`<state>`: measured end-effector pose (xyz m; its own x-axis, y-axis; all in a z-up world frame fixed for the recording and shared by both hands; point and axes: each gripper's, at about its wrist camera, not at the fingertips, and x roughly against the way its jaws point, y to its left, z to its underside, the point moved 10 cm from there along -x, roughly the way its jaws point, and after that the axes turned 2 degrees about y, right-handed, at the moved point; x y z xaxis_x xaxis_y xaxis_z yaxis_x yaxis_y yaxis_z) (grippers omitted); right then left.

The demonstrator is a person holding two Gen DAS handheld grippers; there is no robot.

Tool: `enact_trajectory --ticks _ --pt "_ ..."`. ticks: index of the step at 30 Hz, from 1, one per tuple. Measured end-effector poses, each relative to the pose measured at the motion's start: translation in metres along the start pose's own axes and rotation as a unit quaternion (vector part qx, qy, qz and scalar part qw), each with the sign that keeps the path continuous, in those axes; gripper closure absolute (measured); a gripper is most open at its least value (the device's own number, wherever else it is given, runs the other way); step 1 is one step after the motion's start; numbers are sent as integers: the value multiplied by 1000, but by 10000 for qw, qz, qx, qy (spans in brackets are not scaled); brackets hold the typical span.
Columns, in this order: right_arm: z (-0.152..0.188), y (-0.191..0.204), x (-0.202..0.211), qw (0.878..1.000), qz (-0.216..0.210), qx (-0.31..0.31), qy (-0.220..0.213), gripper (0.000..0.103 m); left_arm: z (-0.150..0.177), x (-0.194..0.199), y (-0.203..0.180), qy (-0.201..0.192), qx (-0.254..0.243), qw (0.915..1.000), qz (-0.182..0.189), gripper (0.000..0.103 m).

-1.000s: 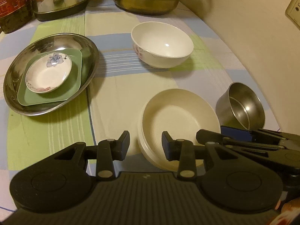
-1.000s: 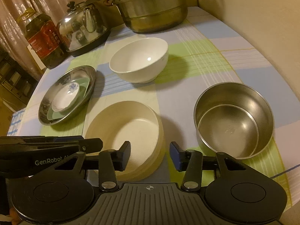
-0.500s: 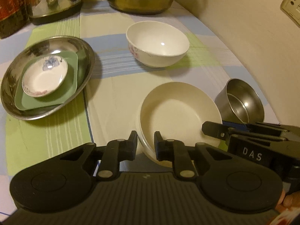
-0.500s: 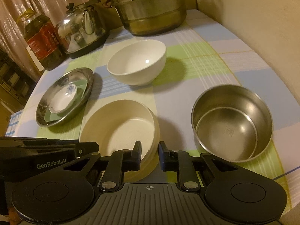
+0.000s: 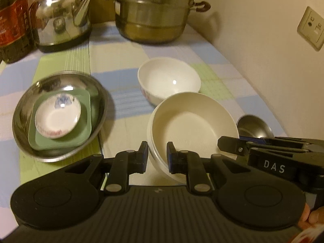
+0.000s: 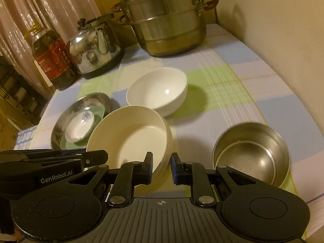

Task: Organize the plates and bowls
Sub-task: 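Lift the cream bowls with both tools and lower them into the white bowl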

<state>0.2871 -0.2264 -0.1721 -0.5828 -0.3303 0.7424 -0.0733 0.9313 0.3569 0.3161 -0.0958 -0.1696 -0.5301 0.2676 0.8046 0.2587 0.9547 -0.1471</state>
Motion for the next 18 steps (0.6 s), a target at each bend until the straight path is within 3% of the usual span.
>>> enact_trajectory --ticks 10,18 --pt "-59 -1 -2 9994 13 70 -352 84 -61 -6 -3 -419 -77 9991 -4 86" --pt "-98 -6 -19 9989 59 103 -446 84 -97 -25 2 -510 -23 9987 29 86"
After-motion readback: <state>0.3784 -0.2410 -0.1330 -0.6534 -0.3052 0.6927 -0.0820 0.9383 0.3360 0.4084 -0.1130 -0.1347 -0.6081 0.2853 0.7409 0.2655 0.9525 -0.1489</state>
